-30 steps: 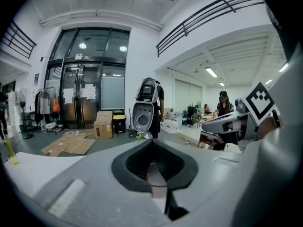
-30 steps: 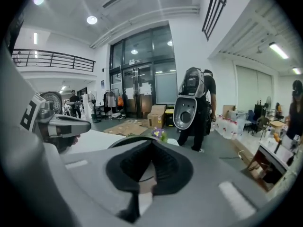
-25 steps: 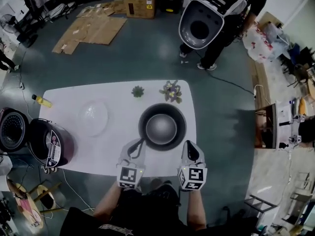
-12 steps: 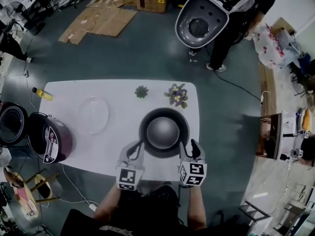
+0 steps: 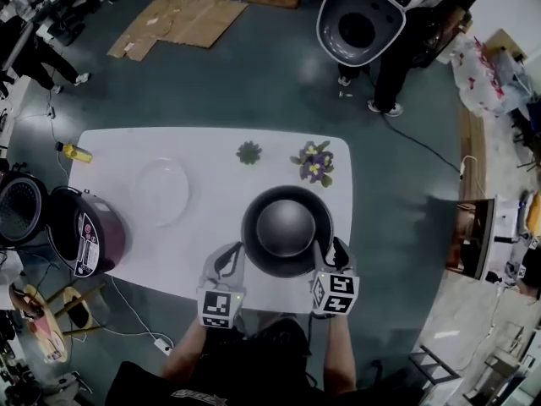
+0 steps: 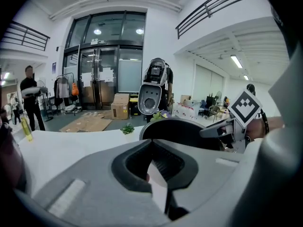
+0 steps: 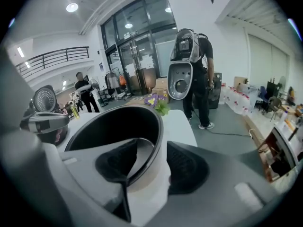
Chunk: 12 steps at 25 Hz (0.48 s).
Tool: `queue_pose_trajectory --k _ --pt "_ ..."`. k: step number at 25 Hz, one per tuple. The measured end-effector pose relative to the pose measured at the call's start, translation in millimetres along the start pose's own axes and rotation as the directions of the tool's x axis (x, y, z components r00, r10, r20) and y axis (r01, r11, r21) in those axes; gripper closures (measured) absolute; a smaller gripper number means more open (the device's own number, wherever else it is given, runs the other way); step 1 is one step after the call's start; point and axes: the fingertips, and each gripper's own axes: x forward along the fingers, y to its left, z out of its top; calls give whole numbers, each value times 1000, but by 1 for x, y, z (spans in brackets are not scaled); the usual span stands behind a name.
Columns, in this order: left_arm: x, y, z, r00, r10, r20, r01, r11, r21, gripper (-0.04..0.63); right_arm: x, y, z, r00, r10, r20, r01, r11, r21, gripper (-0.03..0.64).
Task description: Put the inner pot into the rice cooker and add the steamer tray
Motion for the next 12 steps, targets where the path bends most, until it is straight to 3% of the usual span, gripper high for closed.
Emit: queue_pose_trajectory --k 6,12 --pt "0 7 -5 1000 24 -9 -25 1000 -17 584 12 6 -9 997 -19 -75 15 999 -48 417" --pt "-5 15 -10 998 56 -12 -57 998 -27 584 17 3 -15 990 -76 -118 70 996 -53 480"
